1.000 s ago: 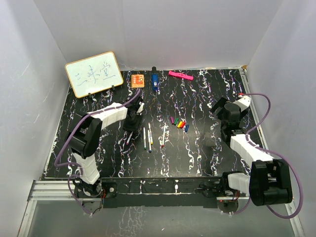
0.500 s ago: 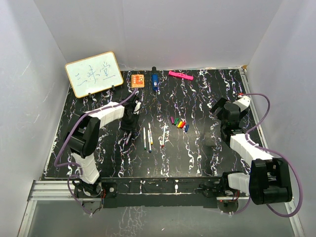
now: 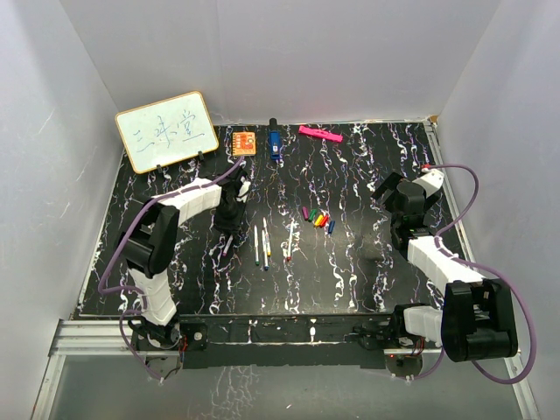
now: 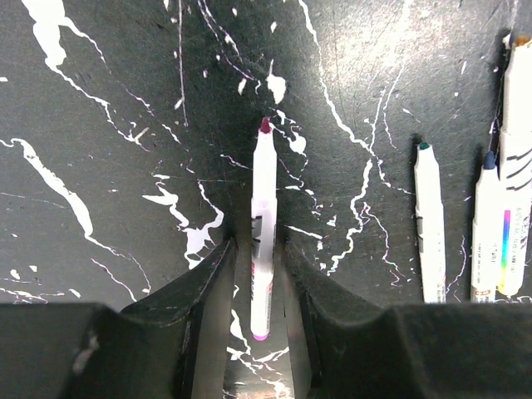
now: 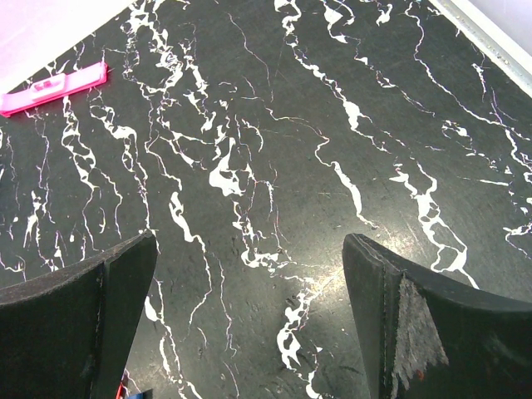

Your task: Insert the pens into the pen caps

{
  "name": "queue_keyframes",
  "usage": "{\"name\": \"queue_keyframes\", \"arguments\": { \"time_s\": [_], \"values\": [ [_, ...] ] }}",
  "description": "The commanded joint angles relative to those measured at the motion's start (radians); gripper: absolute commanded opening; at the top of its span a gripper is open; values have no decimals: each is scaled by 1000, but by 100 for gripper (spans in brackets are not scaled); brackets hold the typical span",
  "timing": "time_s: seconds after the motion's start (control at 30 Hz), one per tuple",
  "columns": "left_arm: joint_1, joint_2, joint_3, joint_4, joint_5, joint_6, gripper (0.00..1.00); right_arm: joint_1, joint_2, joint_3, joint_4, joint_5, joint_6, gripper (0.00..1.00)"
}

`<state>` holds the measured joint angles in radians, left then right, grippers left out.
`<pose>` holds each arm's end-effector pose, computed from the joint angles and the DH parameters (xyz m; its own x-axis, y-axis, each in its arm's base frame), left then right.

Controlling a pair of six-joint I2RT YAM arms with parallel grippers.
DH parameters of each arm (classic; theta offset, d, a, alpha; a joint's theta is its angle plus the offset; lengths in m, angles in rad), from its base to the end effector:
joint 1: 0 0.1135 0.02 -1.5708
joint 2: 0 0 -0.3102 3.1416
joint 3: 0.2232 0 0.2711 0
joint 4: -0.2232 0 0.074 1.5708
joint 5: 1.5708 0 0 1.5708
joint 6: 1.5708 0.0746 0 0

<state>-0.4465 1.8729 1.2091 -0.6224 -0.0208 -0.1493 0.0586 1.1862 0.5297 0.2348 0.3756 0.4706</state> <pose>0.3608 -0.1710 0.1514 -0.9195 0.2753 -0.2806 0.2930 0.9559 -0.0220 0.2816 -0.0109 0.2285 -0.2374 0.4086 -0.8813 0.4345 0.8561 0.2799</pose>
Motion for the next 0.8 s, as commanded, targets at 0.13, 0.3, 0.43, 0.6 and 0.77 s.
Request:
{"name": "queue_keyframes", "arguments": {
  "time_s": [0.13,0.3,0.43,0.6,0.77],
  "values": [
    [15,102,-78,-93,-16,21,22,-3,7,48,19,22,0,92],
    [15,153,-63,-97,32,23,0,-3,1,47,19,16,-4,92],
    [15,172,-69,-76,76,21,0,-2,-2,44,21,-6,-12,92],
    [15,110,-73,-37,62,-6,0,1,-5,56,19,-77,-51,84],
    [15,48,-55,-44,25,-6,0,24,26,97,-15,-93,-77,80]
  ]
}}
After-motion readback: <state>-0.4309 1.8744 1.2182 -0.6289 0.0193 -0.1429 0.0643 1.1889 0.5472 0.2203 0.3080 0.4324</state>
